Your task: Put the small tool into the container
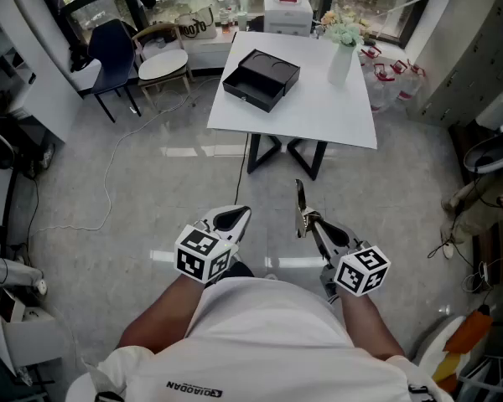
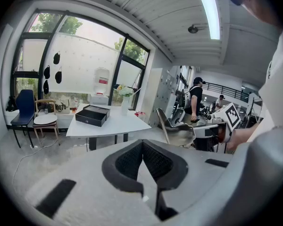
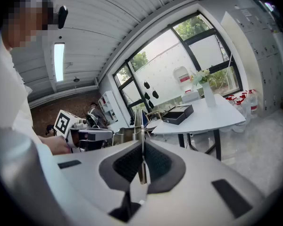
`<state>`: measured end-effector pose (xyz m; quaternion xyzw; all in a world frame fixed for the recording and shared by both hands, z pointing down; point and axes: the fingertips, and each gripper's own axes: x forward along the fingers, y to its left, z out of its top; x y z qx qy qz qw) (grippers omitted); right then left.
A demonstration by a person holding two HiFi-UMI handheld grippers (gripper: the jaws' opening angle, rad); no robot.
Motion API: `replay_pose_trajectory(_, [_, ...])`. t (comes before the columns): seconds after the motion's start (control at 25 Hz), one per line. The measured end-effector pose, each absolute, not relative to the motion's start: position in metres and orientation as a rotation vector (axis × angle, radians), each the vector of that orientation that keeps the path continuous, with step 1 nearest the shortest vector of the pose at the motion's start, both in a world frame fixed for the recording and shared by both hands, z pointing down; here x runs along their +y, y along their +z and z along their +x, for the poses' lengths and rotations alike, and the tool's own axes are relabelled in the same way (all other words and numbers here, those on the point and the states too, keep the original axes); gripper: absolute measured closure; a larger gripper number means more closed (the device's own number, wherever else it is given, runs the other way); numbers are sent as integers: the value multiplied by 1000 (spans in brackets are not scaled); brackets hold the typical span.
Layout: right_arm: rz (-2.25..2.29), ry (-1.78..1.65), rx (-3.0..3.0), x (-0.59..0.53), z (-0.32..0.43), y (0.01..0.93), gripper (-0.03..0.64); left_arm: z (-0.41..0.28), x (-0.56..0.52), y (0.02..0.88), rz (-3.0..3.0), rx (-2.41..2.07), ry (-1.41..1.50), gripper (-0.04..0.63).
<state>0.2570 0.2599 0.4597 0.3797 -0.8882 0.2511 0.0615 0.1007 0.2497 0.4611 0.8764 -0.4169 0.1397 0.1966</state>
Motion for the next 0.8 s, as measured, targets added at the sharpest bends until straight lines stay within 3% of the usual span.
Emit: replay_pose_trajectory(0.8, [1122,795,-2678,250,234,465,601,88,236,469,2448,-1137,390,586])
